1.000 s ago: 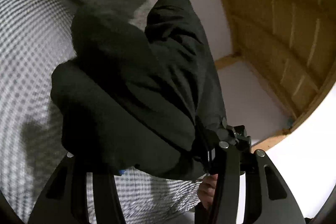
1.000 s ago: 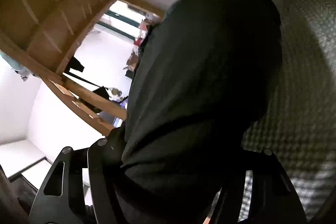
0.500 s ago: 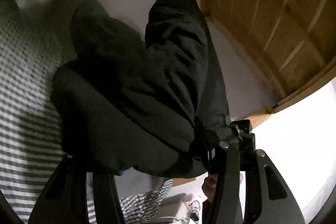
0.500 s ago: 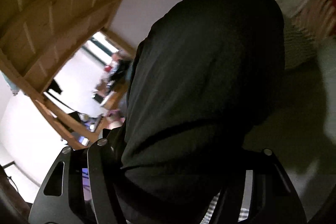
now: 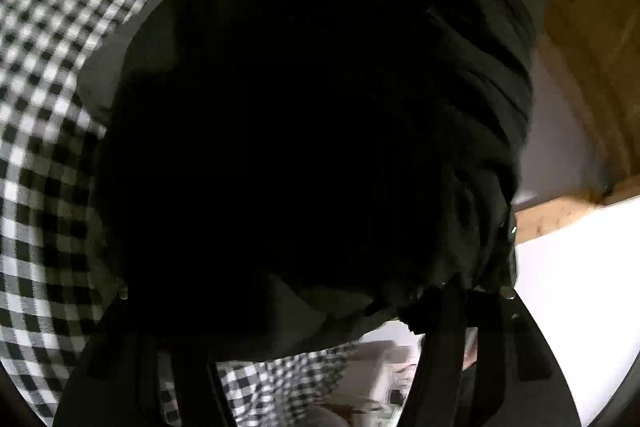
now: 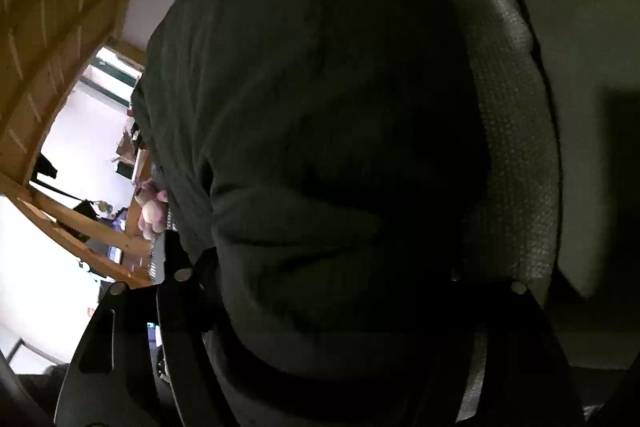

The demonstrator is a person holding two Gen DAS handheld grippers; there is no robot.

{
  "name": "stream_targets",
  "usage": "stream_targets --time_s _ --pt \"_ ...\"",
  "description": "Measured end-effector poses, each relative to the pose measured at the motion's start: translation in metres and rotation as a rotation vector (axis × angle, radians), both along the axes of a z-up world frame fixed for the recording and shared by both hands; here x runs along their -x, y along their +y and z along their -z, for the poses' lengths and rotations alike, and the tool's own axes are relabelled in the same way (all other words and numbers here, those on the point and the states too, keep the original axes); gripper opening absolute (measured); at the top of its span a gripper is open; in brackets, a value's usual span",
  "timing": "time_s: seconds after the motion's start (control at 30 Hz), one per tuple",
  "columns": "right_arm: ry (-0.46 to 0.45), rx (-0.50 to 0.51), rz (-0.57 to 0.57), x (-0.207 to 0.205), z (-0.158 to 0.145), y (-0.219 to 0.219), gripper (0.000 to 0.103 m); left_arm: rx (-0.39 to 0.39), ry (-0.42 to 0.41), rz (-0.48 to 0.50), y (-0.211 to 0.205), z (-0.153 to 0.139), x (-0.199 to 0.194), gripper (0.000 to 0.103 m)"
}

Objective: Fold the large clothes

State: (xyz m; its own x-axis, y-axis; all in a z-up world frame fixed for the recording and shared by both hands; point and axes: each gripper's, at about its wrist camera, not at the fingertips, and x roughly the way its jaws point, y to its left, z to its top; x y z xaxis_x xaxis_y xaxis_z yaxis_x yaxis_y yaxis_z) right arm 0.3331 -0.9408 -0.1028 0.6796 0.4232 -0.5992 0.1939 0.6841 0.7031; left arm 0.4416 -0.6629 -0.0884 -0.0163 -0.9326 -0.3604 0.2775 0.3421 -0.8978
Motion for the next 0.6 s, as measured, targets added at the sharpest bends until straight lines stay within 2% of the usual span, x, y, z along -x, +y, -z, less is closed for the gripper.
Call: stream_targets --time_s 0.1,0.17,0.23,0.27,0.3,0.33,0.4,0.43,0.47,0.5,0.53,0.6 --pt "0.020 0.000 -0.002 -0.002 -0.008 0.006 0.080 -0.031 0.025 -0.029 0.018 -0.018 0.011 0.060" --pt "0.046 0.057 0.017 -0.004 -0.024 0.026 0.094 -0.074 -0.011 -0.050 0.034 -0.038 0.024 0.062" --pt "0.056 0.143 0.047 0.006 -0.042 0.032 0.095 -0.104 -0.110 -0.077 0.059 -0.069 0.045 0.073" --pt "0.051 0.187 0.055 0.011 -0.050 0.035 0.095 -0.102 -0.203 -0.098 0.070 -0.092 0.056 0.074" --pt "0.043 0.258 0.061 0.018 -0.062 0.041 0.095 -0.095 -0.333 -0.121 0.076 -0.120 0.066 0.083" --pt "0.042 0.339 0.086 0.024 -0.074 0.046 0.096 -0.076 -0.473 -0.118 0.076 -0.148 0.071 0.099" --pt "0.032 0.460 0.153 0.033 -0.095 0.054 0.100 -0.071 -0.689 -0.080 0.061 -0.197 0.077 0.098" --pt "0.027 0.544 0.180 0.035 -0.107 0.063 0.100 -0.113 -0.825 -0.074 0.044 -0.226 0.072 0.098" --pt "0.026 0.625 0.196 0.033 -0.117 0.073 0.100 -0.157 -0.899 -0.065 0.033 -0.234 0.066 0.098" --pt "0.031 0.682 0.204 0.030 -0.124 0.079 0.100 -0.236 -0.983 -0.079 0.011 -0.246 0.052 0.098" --pt "0.041 0.748 0.210 0.024 -0.131 0.090 0.100 -0.353 -1.048 -0.089 -0.015 -0.250 0.032 0.098" --pt "0.116 0.821 0.183 0.004 -0.130 0.104 0.099 -0.539 -1.053 -0.007 -0.068 -0.241 -0.004 0.098"
